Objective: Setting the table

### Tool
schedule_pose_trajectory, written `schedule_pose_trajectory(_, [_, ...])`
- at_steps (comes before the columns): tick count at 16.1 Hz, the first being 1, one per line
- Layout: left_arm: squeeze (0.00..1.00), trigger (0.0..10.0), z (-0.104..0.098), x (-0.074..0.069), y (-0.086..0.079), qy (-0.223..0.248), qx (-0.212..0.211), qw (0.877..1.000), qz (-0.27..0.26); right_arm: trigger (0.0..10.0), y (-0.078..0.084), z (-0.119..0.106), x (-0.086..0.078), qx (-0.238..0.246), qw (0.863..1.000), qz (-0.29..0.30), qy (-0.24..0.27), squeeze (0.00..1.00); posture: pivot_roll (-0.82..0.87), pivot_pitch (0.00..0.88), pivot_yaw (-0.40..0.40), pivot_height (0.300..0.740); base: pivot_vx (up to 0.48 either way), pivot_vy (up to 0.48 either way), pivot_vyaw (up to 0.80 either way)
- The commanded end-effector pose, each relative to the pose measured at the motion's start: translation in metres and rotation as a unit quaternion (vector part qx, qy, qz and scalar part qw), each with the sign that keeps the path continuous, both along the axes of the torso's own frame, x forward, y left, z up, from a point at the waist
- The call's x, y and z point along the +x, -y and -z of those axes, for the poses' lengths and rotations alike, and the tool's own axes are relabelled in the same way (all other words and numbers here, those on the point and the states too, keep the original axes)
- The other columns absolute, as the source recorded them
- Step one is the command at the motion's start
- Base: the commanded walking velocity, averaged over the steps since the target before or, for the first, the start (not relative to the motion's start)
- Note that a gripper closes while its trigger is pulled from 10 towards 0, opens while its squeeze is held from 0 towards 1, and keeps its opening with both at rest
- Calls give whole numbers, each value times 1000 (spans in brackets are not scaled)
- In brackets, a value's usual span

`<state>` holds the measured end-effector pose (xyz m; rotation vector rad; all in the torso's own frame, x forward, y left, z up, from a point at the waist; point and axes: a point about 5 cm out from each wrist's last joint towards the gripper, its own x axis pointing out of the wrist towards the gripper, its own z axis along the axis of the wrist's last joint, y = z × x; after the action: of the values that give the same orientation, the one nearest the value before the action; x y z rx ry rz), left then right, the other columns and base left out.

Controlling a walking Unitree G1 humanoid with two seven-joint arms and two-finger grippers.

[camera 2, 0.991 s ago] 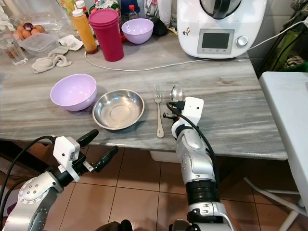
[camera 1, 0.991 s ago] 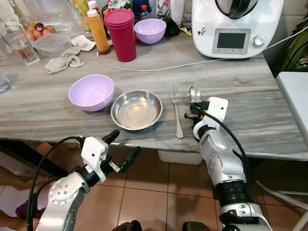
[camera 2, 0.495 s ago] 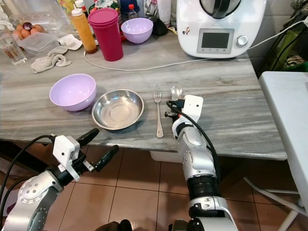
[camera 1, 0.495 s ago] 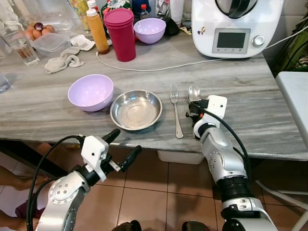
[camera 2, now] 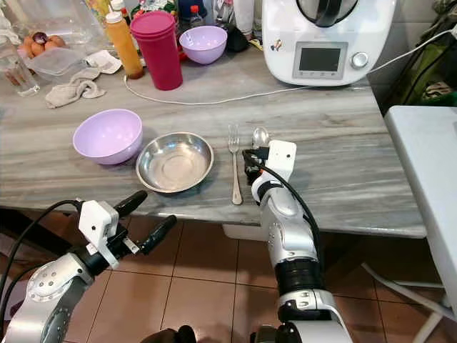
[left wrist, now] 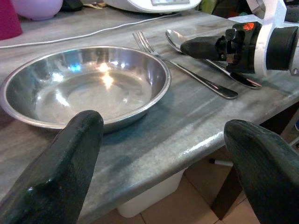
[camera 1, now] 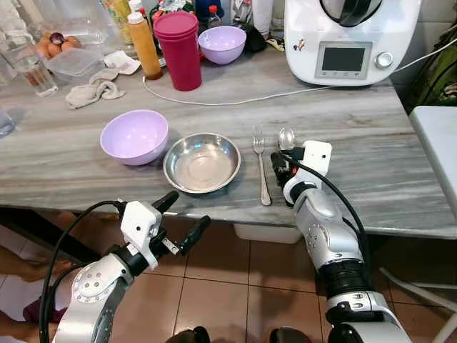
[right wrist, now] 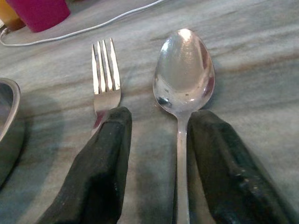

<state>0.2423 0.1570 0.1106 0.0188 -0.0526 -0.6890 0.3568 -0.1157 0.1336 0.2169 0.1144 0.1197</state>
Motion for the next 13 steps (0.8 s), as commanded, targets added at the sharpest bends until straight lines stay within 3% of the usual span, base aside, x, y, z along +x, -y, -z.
schedule_pose_trajectory(1, [0, 10000, -4, -1, -1, 5, 2, 1000, 3, 10000, -2, -9, -1, -16, 1000, -6, 24, 1000, -138, 167, 77, 740, 0, 0, 0])
schedule_pose_trajectory(7, [0, 10000, -14, 0, 5, 17, -7, 1000, 7, 10000, 1, -50, -10, -46, 987, 15, 152, 1000, -139, 167, 80, 740, 0, 0, 0])
schedule_pose_trajectory(10, [0, 10000, -16, 2, 5, 22, -9, 1000, -4, 10000, 5, -58, -20, -76, 978, 36, 191, 1000, -139, 163, 79, 740, 0, 0, 0])
schedule_pose_trajectory(11, [0, 10000, -16, 3, 5, 24, -13, 1000, -12, 10000, 9, -59, -28, -107, 971, 51, 207, 1000, -139, 162, 77, 740, 0, 0, 0])
schedule_pose_trajectory(13, [0, 10000, -16, 4, 4, 25, -15, 999, -25, 10000, 14, -55, -36, -127, 968, 57, 211, 1000, -142, 159, 78, 740, 0, 0, 0])
